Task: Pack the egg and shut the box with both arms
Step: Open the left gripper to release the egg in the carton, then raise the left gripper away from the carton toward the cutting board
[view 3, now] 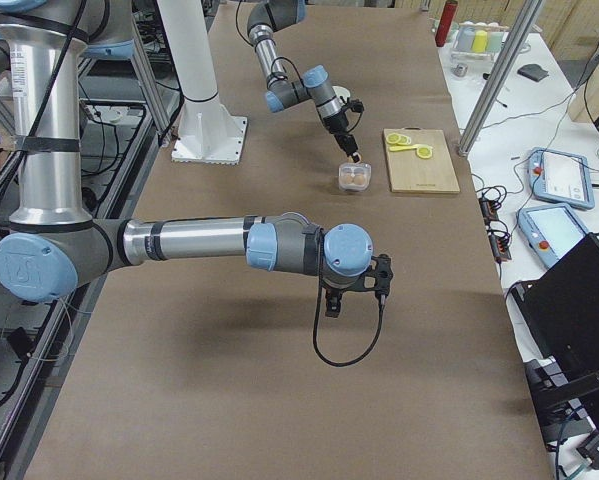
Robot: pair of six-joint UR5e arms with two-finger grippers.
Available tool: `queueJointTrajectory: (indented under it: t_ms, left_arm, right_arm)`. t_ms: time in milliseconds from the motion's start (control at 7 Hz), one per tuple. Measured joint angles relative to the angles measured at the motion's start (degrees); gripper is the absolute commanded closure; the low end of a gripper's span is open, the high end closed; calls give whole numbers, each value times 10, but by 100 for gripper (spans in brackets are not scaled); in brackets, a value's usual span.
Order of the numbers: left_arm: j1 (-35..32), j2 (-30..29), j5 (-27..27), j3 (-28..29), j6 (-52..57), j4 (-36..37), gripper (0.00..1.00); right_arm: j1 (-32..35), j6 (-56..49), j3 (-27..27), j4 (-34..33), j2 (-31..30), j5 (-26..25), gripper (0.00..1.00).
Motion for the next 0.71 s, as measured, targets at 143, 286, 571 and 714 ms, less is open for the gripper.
queueJointTrajectory:
  t_ms: [143, 286, 571, 714]
  left_arm:
    - [0, 0, 0, 0, 0, 0, 50]
    - [1, 1, 0, 1, 0, 0, 40]
    - [1, 1, 0, 1, -1, 0, 35]
    - [1, 1, 0, 1, -1, 0, 35]
  right_arm:
    - [0, 0, 0, 0, 0, 0, 0]
    - [0, 0, -1, -1, -1, 1, 0]
    - [0, 0, -2, -1, -1, 1, 0]
    - [0, 0, -2, -1, -1, 1, 0]
